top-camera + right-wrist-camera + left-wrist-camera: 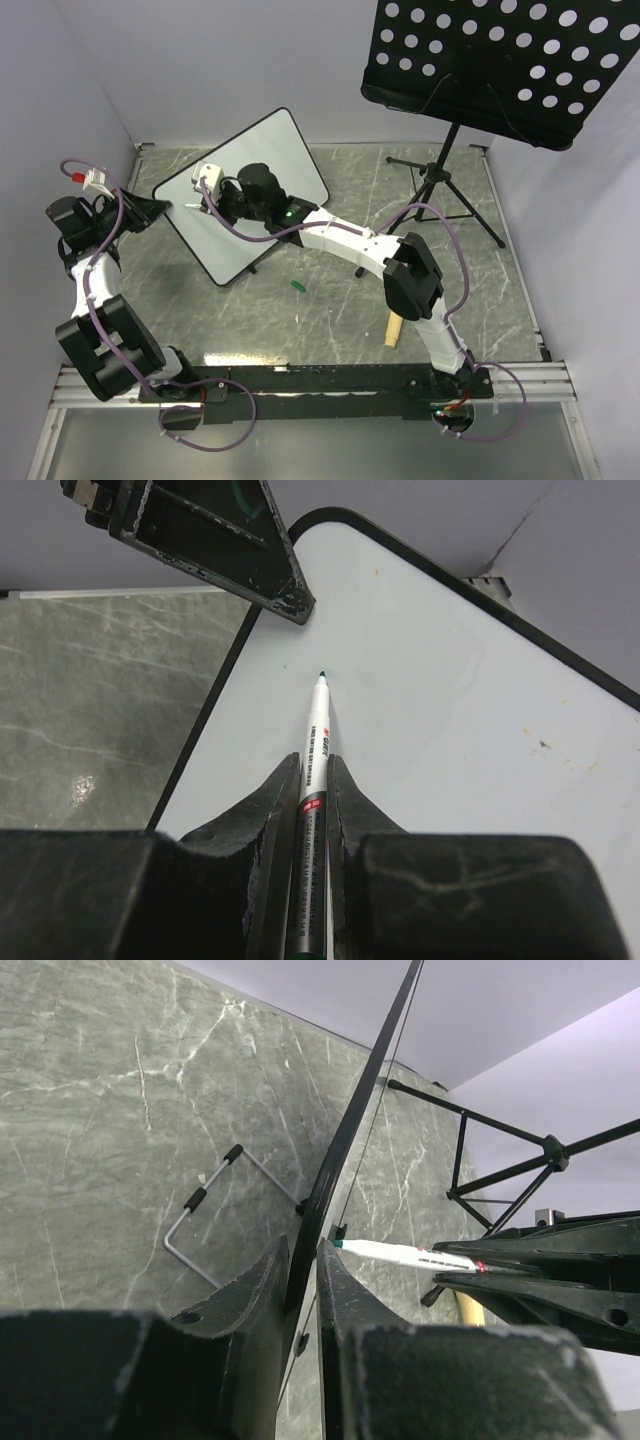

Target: Write a sentence on the whiteboard

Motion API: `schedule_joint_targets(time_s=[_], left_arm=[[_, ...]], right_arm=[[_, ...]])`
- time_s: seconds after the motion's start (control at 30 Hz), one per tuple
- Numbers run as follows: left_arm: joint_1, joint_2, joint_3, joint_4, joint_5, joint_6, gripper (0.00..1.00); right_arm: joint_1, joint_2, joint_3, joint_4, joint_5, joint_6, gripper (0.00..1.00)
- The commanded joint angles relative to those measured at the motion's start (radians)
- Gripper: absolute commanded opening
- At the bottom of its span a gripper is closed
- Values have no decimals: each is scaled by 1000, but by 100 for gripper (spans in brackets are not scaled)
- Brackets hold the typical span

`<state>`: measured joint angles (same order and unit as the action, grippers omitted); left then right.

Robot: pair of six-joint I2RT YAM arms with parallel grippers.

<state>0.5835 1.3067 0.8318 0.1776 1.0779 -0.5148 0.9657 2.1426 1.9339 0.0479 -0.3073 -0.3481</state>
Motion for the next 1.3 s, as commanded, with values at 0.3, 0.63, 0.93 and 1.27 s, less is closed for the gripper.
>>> schedule_joint_targets(time_s=[0.3, 0.63, 0.93, 1.27], left_arm=[[-5, 12, 23, 0, 14, 18, 19], [-7, 19, 23, 3, 20, 19, 19], [-7, 22, 24, -1, 24, 24, 19], [-5, 23, 29, -6, 22, 25, 19]], right_arm=[[-5, 19, 45, 20, -21, 3, 0], [-5, 34, 80, 10, -29, 12, 0], [-4, 45, 93, 0, -33, 21, 0], [-4, 43, 74, -6, -18, 11, 0]])
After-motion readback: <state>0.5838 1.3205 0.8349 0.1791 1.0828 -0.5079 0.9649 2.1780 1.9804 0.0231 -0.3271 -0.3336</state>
